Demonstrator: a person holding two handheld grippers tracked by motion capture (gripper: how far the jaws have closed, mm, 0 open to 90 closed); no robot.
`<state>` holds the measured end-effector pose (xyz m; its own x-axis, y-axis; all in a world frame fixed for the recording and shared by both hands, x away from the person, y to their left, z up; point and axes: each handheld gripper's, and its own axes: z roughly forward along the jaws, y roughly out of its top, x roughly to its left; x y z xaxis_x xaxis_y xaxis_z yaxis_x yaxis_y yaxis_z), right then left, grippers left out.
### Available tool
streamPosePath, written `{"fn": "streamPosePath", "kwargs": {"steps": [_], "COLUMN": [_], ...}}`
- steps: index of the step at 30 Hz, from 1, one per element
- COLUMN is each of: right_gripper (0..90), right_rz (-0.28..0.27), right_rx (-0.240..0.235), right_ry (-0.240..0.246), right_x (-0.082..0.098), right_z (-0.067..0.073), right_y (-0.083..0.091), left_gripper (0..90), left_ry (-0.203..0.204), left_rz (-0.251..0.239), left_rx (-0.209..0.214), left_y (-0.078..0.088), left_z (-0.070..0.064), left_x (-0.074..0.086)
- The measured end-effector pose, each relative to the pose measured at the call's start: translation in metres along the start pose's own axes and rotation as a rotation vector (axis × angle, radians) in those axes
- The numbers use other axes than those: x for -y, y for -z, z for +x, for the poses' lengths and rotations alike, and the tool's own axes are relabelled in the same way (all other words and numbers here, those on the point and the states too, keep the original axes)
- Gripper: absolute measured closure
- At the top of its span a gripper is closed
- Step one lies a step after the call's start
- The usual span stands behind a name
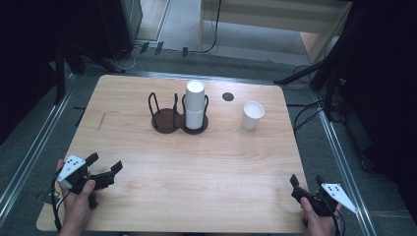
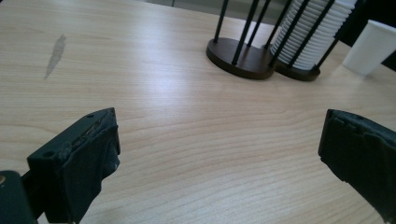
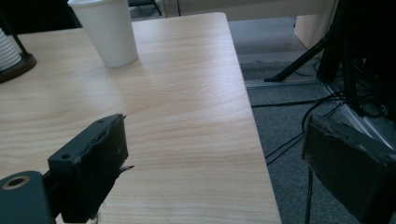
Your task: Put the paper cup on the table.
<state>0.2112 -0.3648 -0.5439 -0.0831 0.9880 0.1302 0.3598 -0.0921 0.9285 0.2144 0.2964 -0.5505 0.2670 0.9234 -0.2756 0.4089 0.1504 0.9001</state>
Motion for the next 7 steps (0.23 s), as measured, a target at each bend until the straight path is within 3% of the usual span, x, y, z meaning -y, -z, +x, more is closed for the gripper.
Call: {"fn": "streamPosePath", "kwargs": {"steps": [3, 7], "right_gripper": [5.5, 0.0], "right_rz": [-0.004, 0.021], "right_rx": [-0.007, -0.062], "right_ry": [-0.018, 0.025], "right_x": [-0.001, -0.006], "right_z": [-0.003, 0.011], "right_y": [0.001, -0.002], "left_gripper": [0.0, 0.0], "left_ry": [0.03, 0.017], "left_rz": [-0.006, 0.005], "left_rx": [0.007, 0.014], "left_y": [0.0, -0.002], "left_z": [0.003, 0.003], "left_x": [-0.001, -0.001]}}
